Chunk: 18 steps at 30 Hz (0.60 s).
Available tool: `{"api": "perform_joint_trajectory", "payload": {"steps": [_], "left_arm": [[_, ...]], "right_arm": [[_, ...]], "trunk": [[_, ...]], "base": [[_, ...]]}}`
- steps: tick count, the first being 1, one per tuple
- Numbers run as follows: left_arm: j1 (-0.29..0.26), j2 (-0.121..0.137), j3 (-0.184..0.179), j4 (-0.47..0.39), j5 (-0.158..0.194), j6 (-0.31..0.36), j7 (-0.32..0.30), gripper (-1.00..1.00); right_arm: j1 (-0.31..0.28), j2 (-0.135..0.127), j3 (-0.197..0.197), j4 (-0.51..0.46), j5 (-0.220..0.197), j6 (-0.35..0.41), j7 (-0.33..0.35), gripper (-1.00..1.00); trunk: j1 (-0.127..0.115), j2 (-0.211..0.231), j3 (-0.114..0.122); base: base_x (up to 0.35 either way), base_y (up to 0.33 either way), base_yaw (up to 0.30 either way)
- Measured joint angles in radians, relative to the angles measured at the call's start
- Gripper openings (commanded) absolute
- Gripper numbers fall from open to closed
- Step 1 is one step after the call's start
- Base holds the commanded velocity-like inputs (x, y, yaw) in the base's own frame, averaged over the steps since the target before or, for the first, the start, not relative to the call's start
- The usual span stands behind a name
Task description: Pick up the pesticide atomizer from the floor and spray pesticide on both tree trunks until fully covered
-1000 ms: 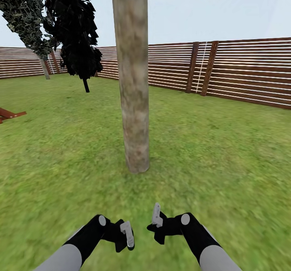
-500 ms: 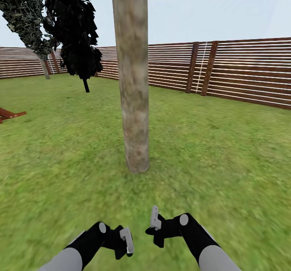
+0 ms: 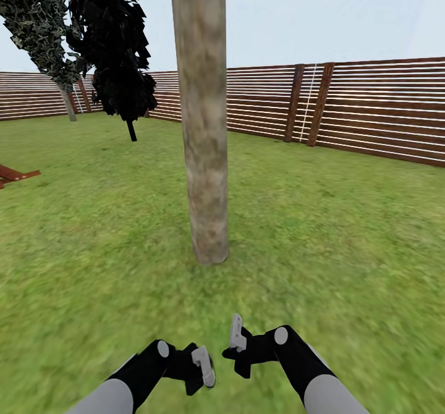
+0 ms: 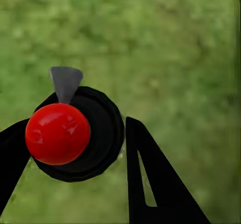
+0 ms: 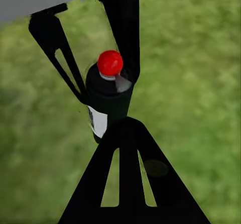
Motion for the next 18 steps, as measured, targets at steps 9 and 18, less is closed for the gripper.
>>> {"api": "perform_joint_trajectory", "payload": {"steps": [9, 18], "left_arm": [[0.002, -0.024, 0.000, 0.035, -0.002, -0.012, -0.001, -1.00], [0.002, -0.026, 0.000, 0.061, 0.021, -0.012, 0.000, -1.00]], "right_arm": [[0.000, 0.000, 0.000, 0.000, 0.000, 0.000, 0.000, -1.00], [0.000, 0.000, 0.000, 0.000, 0.000, 0.000, 0.000, -1.00]], "trunk": [[0.000, 0.000, 0.000], [0.000, 0.000, 0.000]], "base": [[0.000, 0.000, 0.000], [0.000, 0.000, 0.000]]}}
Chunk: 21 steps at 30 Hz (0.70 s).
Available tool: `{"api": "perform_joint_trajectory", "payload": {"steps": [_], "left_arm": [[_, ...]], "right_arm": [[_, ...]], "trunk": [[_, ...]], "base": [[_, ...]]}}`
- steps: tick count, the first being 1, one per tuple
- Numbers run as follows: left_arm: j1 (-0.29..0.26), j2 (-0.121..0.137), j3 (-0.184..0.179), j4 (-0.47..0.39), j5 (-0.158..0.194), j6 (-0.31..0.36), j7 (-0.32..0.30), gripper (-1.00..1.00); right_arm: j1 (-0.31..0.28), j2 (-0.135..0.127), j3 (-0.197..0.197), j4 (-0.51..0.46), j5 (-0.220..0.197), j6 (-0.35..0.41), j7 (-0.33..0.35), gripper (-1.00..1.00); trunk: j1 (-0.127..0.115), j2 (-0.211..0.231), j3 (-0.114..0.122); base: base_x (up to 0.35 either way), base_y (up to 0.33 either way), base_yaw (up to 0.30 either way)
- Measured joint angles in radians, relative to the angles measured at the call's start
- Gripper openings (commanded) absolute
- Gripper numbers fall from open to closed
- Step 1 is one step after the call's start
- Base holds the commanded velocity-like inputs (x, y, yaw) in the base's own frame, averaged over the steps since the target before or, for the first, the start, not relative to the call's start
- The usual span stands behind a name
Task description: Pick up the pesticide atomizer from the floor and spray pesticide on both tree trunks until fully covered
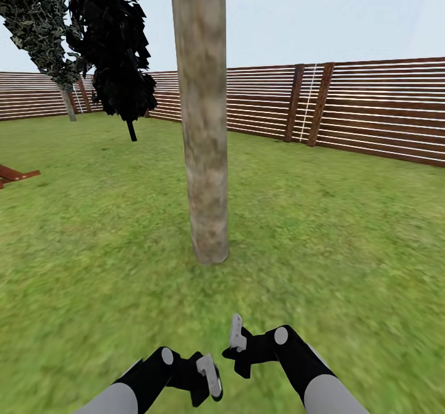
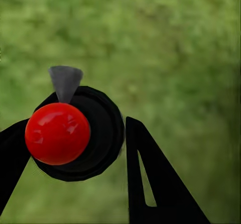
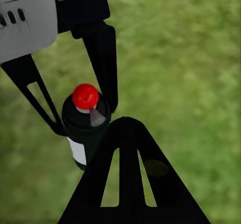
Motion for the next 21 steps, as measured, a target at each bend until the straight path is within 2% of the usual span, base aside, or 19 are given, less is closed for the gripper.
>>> {"api": "perform_joint_trajectory", "payload": {"steps": [2, 8, 12, 14, 21], "left_arm": [[-0.001, 0.001, 0.002, 0.000, 0.014, 0.000, 0.000, -1.00], [-0.002, 0.000, 0.007, -0.009, 0.024, 0.004, 0.000, -1.00], [-0.002, 0.001, 0.006, -0.011, 0.084, 0.002, 0.000, -1.00], [-0.003, 0.001, 0.005, -0.012, 0.100, 0.001, 0.000, -1.00], [-0.003, 0.000, 0.005, -0.012, 0.107, 0.003, 0.000, -1.00]], "right_arm": [[0.000, 0.000, 0.000, 0.000, 0.000, 0.000, 0.000, -1.00], [0.000, 0.000, 0.000, 0.000, 0.000, 0.000, 0.000, -1.00], [0.000, 0.000, 0.000, 0.000, 0.000, 0.000, 0.000, -1.00], [0.000, 0.000, 0.000, 0.000, 0.000, 0.000, 0.000, -1.00], [0.000, 0.000, 0.000, -0.001, 0.000, 0.000, 0.000, -1.00]], "trunk": [[0.000, 0.000, 0.000], [0.000, 0.000, 0.000], [0.000, 0.000, 0.000], [0.000, 0.000, 0.000], [0.000, 0.000, 0.000]], "base": [[0.000, 0.000, 0.000], [0.000, 0.000, 0.000], [0.000, 0.000, 0.000], [0.000, 0.000, 0.000], [0.000, 0.000, 0.000]]}}
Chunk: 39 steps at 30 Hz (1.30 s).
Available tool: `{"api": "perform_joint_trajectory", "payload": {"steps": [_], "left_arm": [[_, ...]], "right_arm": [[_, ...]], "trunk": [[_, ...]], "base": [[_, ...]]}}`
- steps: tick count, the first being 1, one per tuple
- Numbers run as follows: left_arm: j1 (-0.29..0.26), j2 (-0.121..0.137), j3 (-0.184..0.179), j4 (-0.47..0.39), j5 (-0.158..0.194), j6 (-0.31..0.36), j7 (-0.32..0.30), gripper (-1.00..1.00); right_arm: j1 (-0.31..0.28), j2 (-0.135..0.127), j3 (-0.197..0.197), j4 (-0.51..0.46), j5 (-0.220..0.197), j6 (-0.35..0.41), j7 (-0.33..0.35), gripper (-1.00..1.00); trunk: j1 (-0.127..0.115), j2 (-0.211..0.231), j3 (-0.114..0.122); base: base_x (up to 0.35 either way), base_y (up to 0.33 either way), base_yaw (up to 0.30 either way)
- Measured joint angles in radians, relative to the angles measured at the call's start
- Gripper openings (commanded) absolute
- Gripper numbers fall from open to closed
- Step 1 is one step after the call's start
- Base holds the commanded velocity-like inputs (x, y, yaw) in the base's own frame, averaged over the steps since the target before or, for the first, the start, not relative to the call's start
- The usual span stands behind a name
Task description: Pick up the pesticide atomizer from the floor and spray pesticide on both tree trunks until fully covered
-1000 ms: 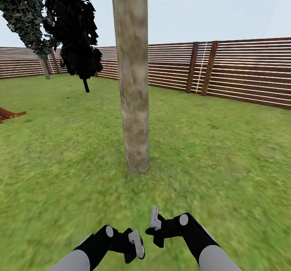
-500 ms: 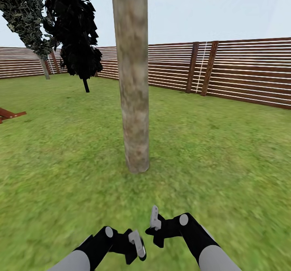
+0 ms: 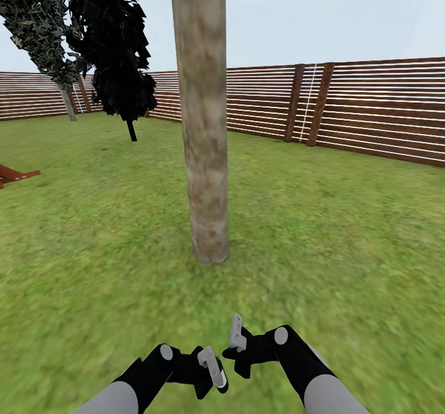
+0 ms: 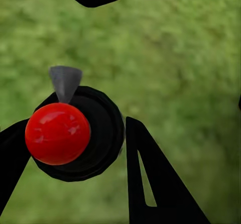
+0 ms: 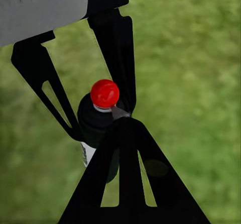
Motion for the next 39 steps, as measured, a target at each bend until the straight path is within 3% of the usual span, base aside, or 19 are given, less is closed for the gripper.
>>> {"api": "perform_joint_trajectory", "payload": {"steps": [10, 12, 14, 39], "left_arm": [[0.000, -0.002, 0.002, 0.000, 0.002, 0.000, 0.000, -1.00], [0.000, -0.004, 0.001, 0.000, 0.073, -0.002, -0.001, -1.00], [0.000, -0.004, -0.001, 0.000, 0.087, -0.003, -0.007, -1.00], [0.000, -0.006, -0.001, 0.000, 0.100, 0.000, -0.028, -1.00]], "right_arm": [[0.000, 0.000, 0.000, 0.001, 0.000, 0.000, 0.000, -1.00], [0.000, 0.000, 0.000, 0.001, 0.000, 0.000, 0.000, -1.00], [0.000, 0.000, 0.000, 0.001, 0.000, 0.000, 0.000, -1.00], [0.000, 0.000, 0.000, 0.001, 0.000, 0.000, 0.000, -1.00]], "trunk": [[0.000, 0.000, 0.000], [0.000, 0.000, 0.000], [0.000, 0.000, 0.000], [0.000, 0.000, 0.000]], "base": [[0.000, 0.000, 0.000], [0.000, 0.000, 0.000], [0.000, 0.000, 0.000], [0.000, 0.000, 0.000]]}}
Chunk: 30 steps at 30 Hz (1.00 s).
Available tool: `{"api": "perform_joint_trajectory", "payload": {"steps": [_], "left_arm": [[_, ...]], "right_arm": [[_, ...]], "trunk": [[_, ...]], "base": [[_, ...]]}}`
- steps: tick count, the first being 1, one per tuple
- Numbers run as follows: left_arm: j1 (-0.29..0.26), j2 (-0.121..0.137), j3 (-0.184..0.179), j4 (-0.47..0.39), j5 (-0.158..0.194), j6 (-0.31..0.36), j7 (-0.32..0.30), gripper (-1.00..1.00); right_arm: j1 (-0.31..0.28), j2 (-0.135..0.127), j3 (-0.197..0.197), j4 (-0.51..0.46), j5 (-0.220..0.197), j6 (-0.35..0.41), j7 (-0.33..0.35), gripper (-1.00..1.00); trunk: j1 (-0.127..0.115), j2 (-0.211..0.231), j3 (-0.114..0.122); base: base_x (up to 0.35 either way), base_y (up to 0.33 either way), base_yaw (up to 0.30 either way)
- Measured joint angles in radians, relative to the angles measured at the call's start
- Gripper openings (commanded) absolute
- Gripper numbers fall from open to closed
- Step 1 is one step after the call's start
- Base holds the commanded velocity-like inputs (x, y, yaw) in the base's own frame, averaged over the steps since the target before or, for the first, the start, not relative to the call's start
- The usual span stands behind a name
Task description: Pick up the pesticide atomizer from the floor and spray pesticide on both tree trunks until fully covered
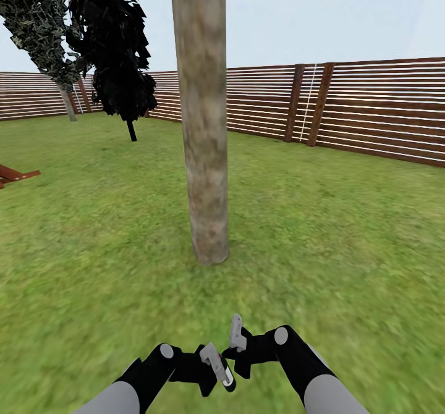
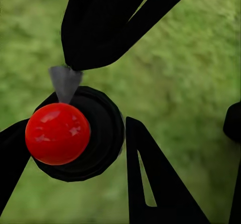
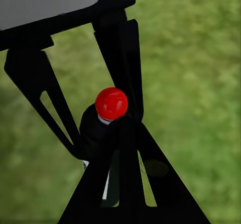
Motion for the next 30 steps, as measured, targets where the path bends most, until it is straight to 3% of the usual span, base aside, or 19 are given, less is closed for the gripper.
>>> {"api": "perform_joint_trajectory", "payload": {"steps": [6, 18, 24, 26, 30], "left_arm": [[0.000, 0.000, 0.000, 0.000, 0.033, -0.002, 0.000, -1.00], [-0.001, 0.000, 0.001, 0.000, 0.035, 0.000, 0.000, -1.00], [-0.001, 0.013, -0.001, 0.001, 0.036, -0.002, -0.001, -1.00], [-0.001, 0.029, -0.003, 0.003, 0.033, -0.004, -0.010, -1.00], [-0.001, 0.109, -0.003, 0.008, 0.032, -0.006, -0.015, -1.00]], "right_arm": [[0.000, 0.000, 0.000, 0.000, 0.000, 0.000, 0.000, -1.00], [0.000, 0.000, 0.000, 0.000, 0.000, 0.000, 0.000, -1.00], [0.000, 0.000, -0.001, 0.000, 0.000, 0.000, 0.000, -1.00], [0.000, 0.000, -0.001, 0.000, 0.000, 0.000, 0.000, -1.00], [0.000, 0.000, -0.001, 0.000, 0.000, 0.000, 0.000, -1.00]], "trunk": [[0.000, 0.000, 0.000], [0.000, 0.000, 0.000], [0.000, 0.000, 0.000], [0.000, 0.000, 0.000], [0.000, 0.000, 0.000]], "base": [[0.000, 0.000, 0.000], [0.000, 0.000, 0.000], [0.000, 0.000, 0.000], [0.000, 0.000, 0.000], [0.000, 0.000, 0.000]]}}
